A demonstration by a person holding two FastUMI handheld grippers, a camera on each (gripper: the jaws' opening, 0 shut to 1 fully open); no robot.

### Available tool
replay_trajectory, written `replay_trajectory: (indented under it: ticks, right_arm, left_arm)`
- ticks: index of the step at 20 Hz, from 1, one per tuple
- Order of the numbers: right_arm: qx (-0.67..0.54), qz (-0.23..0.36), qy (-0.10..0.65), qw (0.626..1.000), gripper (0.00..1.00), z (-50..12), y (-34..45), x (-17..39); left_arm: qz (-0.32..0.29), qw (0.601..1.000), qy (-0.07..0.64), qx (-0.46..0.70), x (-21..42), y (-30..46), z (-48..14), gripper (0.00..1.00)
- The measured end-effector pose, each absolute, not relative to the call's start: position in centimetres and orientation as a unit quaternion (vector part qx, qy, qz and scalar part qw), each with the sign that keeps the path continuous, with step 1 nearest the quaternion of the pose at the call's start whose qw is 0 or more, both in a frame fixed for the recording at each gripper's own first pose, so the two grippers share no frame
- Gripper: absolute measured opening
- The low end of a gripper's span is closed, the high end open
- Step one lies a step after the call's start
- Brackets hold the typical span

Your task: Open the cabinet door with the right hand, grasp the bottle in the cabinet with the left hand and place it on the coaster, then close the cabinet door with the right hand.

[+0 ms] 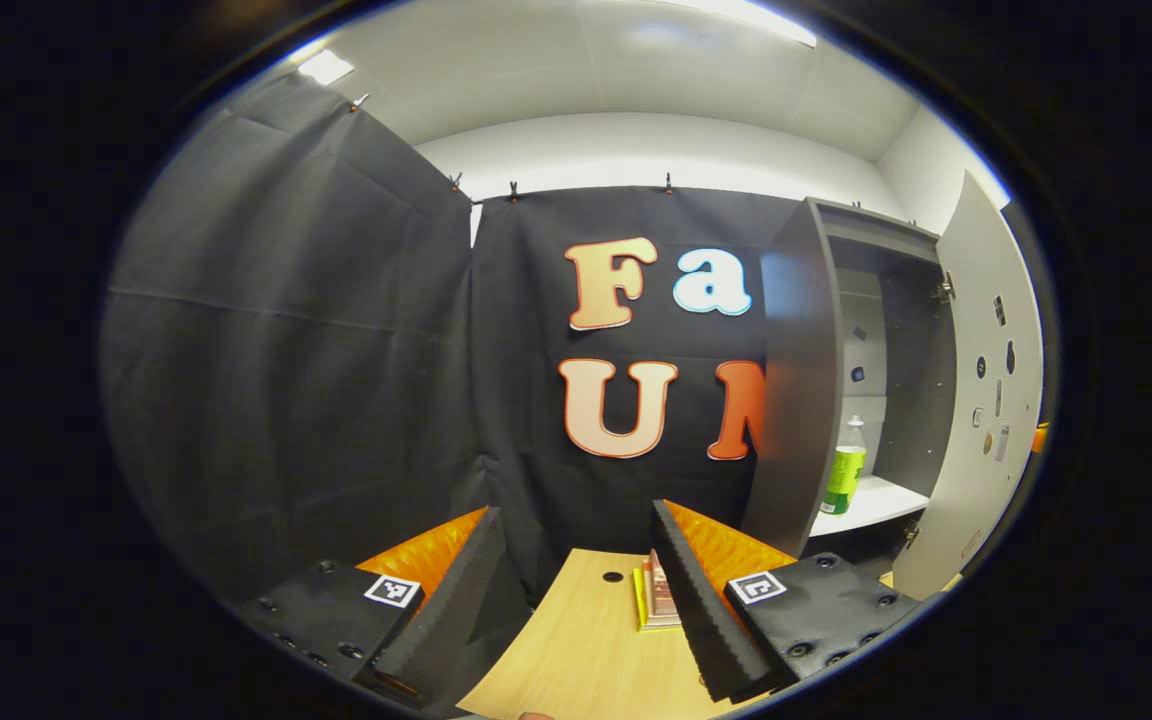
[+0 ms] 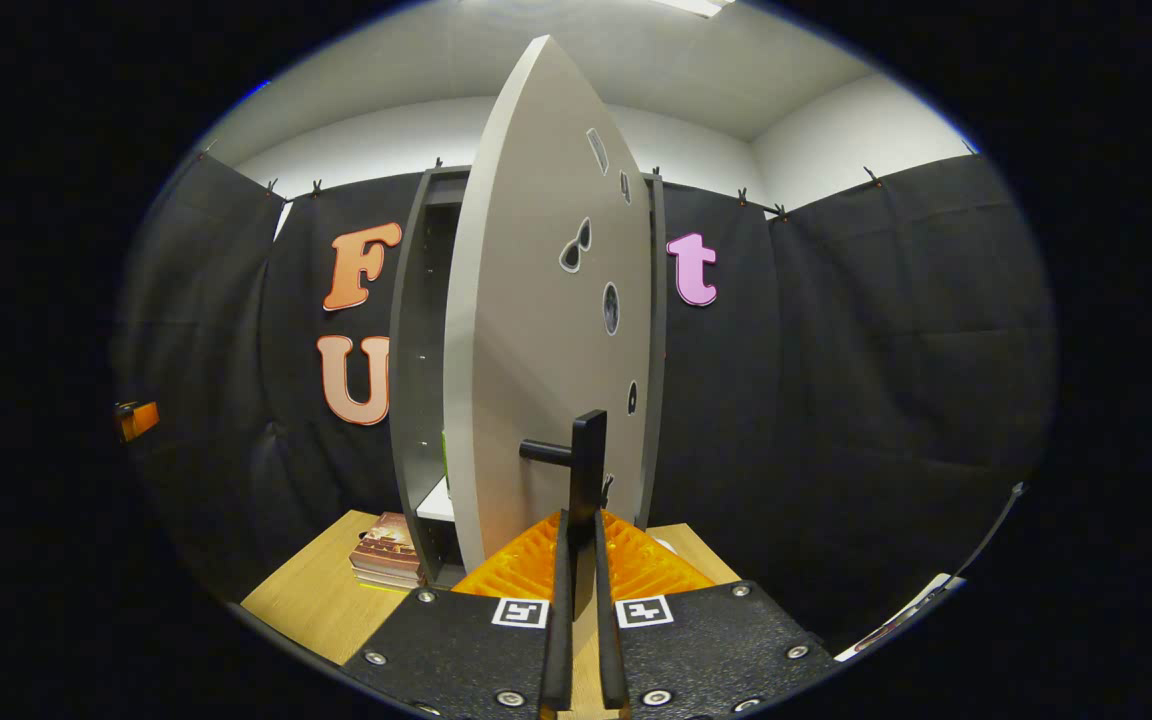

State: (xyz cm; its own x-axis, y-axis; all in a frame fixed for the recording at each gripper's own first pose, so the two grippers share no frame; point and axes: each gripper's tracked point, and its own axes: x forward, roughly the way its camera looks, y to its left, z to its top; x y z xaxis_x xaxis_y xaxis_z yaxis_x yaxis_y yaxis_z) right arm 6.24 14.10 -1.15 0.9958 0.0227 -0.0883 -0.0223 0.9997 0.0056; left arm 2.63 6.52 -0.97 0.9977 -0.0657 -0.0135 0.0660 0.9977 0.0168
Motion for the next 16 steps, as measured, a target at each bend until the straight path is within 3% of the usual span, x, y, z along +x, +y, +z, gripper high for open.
replay_trajectory:
  ticks: [11, 16]
  right_arm:
    - [0.01, -0.031, 0.045, 0.998, 0.04, -1.7, 2.3, 5.7]
    - [0.037, -0.009, 0.04, 0.998, 0.04, -2.0, -0.3, 6.2]
  left_arm:
    - [-0.072, 0.997, 0.011, 0.005, 3.0, -3.7, -1.5, 0.95]
    - [-0.086, 0.996, 0.016, 0.013, 3.2, -8.1, -2.1, 0.95]
